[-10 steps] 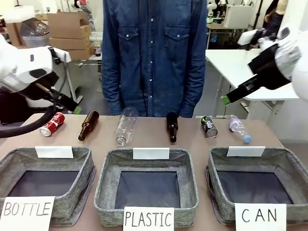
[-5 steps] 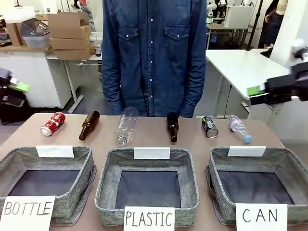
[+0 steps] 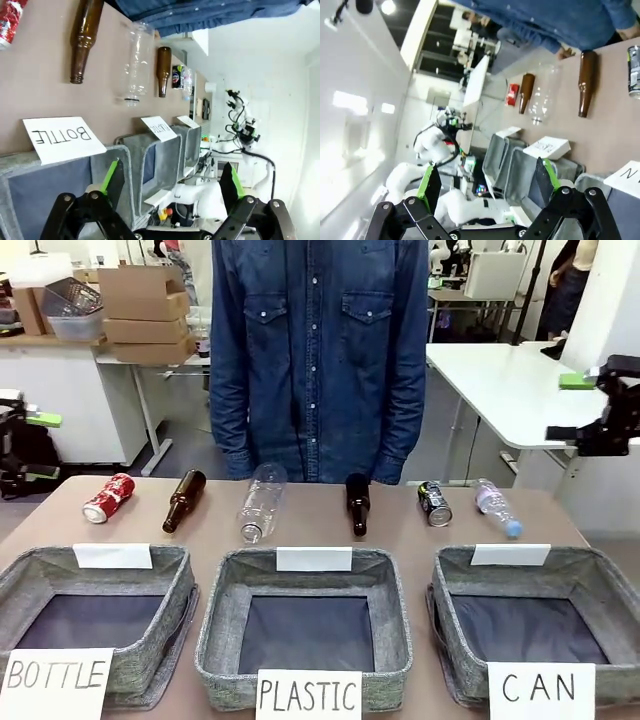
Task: Sort the can waste into the basket.
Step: Pick up the can waste from the table and place it in the right Fabric basket.
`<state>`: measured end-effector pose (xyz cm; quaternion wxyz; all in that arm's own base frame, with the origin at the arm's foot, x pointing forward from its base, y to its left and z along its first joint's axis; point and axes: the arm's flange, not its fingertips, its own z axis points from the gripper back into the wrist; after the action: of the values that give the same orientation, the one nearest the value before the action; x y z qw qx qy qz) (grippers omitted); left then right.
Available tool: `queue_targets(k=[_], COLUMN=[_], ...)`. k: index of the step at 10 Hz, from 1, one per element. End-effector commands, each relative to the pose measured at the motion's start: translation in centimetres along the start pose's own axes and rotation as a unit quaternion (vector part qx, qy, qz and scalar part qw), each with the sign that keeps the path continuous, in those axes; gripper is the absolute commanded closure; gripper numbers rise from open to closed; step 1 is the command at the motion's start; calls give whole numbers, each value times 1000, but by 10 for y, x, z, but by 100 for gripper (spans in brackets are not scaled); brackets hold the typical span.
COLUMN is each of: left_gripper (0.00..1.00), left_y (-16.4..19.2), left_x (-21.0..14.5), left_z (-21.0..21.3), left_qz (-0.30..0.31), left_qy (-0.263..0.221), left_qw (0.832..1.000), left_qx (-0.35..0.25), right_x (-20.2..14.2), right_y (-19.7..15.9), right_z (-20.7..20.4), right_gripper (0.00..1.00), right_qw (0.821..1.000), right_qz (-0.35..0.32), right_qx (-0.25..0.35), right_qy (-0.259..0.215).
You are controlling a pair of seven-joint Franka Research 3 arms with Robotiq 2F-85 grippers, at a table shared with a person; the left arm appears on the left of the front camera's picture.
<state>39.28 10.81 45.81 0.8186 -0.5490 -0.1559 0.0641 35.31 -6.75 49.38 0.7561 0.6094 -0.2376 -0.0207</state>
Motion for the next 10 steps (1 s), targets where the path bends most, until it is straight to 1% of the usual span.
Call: queue_targets(k=[1,6,7,8,9,10], left_gripper=[0,0,0,0,0,0], left_y=[-15,-15,-15,-15,-15,-15], left_x=[-9,-9,-9,-9,-9,-9], left_z=[17,17,17,17,17,17], left_qz=[-41,-41,-41,-41,-41,-41], left_qy=[9,9,9,9,9,9], left_qw=[999,999,999,999,999,999], left_qx=[-16,-16,-16,-16,-16,-16], right_x=[-4,-4,-9,6,21,27], right_y=[5,5,6,16,20,18], right_z=[0,0,1,-27,-53,-49], right_gripper=[0,0,0,0,0,0], right_qw=[999,999,999,990,979,980], right_qz=[40,40,26,53,64,43], right_qx=[2,2,-10,-112,-171,-188], right_qy=[25,25,34,61,88,49])
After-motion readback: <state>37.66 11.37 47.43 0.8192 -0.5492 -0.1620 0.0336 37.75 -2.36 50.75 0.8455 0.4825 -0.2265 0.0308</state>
